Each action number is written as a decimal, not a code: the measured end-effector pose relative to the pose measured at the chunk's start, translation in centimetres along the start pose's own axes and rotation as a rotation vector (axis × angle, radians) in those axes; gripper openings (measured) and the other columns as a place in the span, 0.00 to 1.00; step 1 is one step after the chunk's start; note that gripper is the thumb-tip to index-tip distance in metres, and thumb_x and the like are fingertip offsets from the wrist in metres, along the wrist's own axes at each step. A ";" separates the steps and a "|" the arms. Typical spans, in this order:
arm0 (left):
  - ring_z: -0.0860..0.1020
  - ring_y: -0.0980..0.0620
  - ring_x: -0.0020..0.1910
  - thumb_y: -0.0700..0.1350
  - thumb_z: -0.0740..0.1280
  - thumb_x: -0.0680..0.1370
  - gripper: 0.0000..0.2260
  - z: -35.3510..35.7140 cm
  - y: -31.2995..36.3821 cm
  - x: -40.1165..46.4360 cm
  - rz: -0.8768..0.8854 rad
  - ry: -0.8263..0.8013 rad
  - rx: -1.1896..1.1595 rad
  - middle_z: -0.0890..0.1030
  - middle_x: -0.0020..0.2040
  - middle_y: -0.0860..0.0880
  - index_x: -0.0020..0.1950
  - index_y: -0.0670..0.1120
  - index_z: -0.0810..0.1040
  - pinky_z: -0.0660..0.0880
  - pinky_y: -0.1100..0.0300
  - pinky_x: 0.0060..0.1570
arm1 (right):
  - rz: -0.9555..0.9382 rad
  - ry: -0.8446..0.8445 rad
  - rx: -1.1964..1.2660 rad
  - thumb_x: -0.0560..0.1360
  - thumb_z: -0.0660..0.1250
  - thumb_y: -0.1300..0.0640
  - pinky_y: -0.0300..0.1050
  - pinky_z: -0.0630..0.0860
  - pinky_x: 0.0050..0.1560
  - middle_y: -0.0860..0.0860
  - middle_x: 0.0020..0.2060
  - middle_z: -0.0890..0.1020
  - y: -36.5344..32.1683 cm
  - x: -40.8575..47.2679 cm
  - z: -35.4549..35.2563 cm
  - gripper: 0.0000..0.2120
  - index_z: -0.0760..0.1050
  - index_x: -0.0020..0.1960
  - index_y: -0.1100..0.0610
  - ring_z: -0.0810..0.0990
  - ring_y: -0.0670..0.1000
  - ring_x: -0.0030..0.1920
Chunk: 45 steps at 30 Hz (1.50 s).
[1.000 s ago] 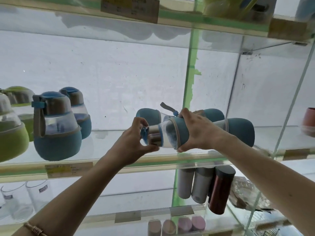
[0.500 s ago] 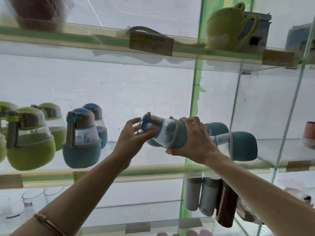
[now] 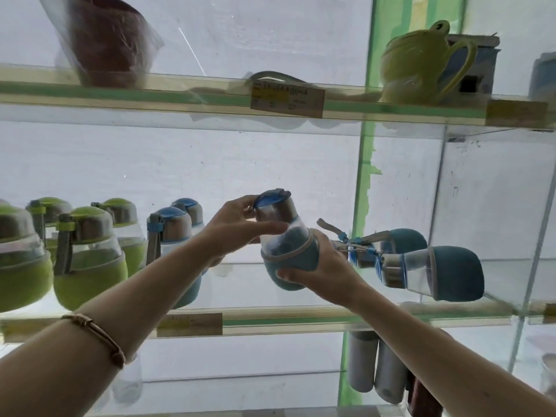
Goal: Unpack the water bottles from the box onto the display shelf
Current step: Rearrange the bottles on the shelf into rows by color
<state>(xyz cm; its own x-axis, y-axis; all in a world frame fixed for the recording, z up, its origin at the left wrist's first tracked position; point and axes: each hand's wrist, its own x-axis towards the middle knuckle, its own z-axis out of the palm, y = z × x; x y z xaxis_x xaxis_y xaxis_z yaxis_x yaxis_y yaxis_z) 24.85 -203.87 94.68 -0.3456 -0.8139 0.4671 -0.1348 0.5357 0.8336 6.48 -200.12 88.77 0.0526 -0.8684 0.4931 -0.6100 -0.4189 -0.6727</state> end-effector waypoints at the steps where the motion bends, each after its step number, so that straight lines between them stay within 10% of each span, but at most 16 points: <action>1: 0.82 0.55 0.49 0.42 0.76 0.68 0.18 -0.4 0.1 0.1 0.011 -0.046 0.034 0.83 0.50 0.50 0.56 0.50 0.79 0.78 0.66 0.40 | 0.005 -0.037 0.042 0.65 0.78 0.50 0.44 0.78 0.52 0.47 0.56 0.75 0.2 0.1 0.1 0.34 0.65 0.66 0.49 0.75 0.48 0.55; 9: 0.76 0.51 0.59 0.40 0.74 0.71 0.26 -1.3 -0.7 1.1 -0.067 -0.297 0.160 0.76 0.61 0.49 0.66 0.52 0.69 0.75 0.62 0.54 | 0.010 -0.081 -0.062 0.60 0.79 0.40 0.41 0.79 0.45 0.45 0.49 0.80 0.4 1.2 2.1 0.29 0.75 0.56 0.49 0.79 0.45 0.47; 18: 0.73 0.53 0.59 0.50 0.74 0.70 0.35 0.8 -3.0 1.2 -0.095 -0.134 0.160 0.70 0.67 0.48 0.72 0.61 0.59 0.72 0.66 0.46 | 0.227 -0.004 -0.306 0.57 0.74 0.30 0.47 0.76 0.46 0.47 0.52 0.75 -0.2 1.0 3.5 0.43 0.63 0.59 0.54 0.77 0.49 0.51; 23: 0.69 0.54 0.62 0.44 0.75 0.70 0.52 0.7 -2.6 1.2 -0.161 -0.141 0.124 0.65 0.73 0.48 0.77 0.50 0.35 0.68 0.62 0.55 | 0.249 -0.066 -0.389 0.59 0.73 0.29 0.47 0.73 0.49 0.49 0.57 0.73 -0.1 1.3 3.4 0.45 0.62 0.64 0.55 0.75 0.51 0.56; 29: 0.71 0.49 0.66 0.47 0.77 0.66 0.35 0.3 -2.6 1.2 -0.114 -0.049 0.119 0.74 0.64 0.51 0.70 0.47 0.68 0.69 0.63 0.51 | 0.198 -0.216 -0.153 0.59 0.78 0.39 0.47 0.77 0.52 0.48 0.55 0.75 0.5 1.7 2.0 0.34 0.70 0.59 0.51 0.75 0.49 0.56; 34: 0.67 0.51 0.69 0.46 0.76 0.69 0.34 0.2 -1.7 1.1 -0.056 -0.012 0.136 0.68 0.71 0.52 0.72 0.54 0.65 0.62 0.58 0.59 | 0.166 -0.295 -0.065 0.67 0.77 0.50 0.39 0.75 0.50 0.43 0.47 0.76 -0.2 1.4 0.4 0.18 0.70 0.51 0.46 0.75 0.47 0.52; 39: 0.70 0.54 0.62 0.34 0.65 0.77 0.21 0.8 -1.0 0.3 0.009 -0.046 0.111 0.74 0.64 0.52 0.61 0.58 0.73 0.62 0.58 0.59 | 0.194 -0.290 -0.072 0.64 0.79 0.49 0.52 0.73 0.63 0.48 0.60 0.76 0.1 1.2 0.2 0.34 0.68 0.65 0.53 0.74 0.51 0.61; 45: 0.69 0.55 0.65 0.48 0.56 0.72 0.16 1.5 -1.7 -0.8 0.026 0.002 -0.065 0.75 0.64 0.56 0.54 0.58 0.79 0.59 0.58 0.65 | 0.210 -0.279 -0.076 0.67 0.77 0.54 0.46 0.73 0.60 0.51 0.65 0.73 0.5 0.4 -0.6 0.35 0.64 0.69 0.54 0.74 0.49 0.59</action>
<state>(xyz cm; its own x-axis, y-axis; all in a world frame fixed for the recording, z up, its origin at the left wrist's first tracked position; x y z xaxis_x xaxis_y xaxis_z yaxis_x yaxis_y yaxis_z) 23.95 -203.84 92.43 -0.3461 -0.8001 0.4899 -0.0652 0.5414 0.8382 5.73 -200.51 88.90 0.1272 -0.9769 0.1719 -0.6872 -0.2117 -0.6949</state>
